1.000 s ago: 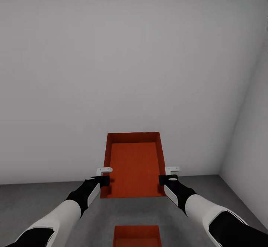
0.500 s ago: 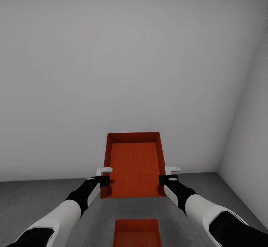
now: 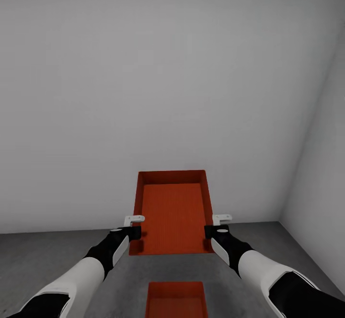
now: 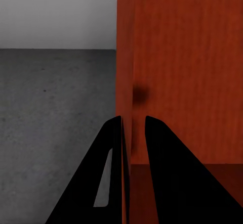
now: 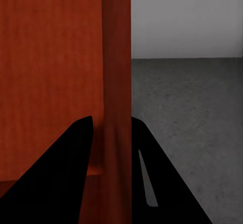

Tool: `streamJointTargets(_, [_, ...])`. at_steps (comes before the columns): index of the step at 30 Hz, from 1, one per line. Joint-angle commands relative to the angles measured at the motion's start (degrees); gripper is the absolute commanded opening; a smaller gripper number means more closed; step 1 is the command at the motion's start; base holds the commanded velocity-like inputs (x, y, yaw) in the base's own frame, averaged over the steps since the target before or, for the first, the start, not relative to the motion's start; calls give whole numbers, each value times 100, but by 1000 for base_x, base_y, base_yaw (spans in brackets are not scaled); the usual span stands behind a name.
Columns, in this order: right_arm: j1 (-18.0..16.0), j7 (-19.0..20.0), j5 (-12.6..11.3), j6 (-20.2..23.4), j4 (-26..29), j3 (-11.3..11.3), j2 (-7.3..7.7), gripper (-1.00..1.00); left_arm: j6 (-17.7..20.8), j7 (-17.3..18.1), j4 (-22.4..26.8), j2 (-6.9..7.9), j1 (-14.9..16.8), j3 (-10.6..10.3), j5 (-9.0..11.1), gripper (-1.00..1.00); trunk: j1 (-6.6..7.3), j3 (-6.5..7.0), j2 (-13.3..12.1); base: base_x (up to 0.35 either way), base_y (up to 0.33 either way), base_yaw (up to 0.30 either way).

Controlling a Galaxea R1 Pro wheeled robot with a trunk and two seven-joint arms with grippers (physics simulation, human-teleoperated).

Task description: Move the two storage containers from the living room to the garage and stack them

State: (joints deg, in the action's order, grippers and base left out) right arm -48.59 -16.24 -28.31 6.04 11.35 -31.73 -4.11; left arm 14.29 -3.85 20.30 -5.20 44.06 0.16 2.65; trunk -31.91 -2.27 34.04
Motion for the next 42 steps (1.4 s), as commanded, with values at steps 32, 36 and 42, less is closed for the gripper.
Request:
streamJointTargets(32, [-1,104,-210,38,-10,-176,-20,-100,-58,-42,27,-8,6,-33,51,-100,-2,-31,11,0,0,0])
streamJointTargets(36, [-1,104,-210,38,-10,-176,-20,-100,-58,-45,27,-8,6,-33,51,-100,-2,-66,11,0,0,0])
streamJointTargets(42, [-1,104,-210,38,-10,-176,-20,-100,-58,-46,27,-8,6,-33,51,-100,-2,-121,11,0,0,0])
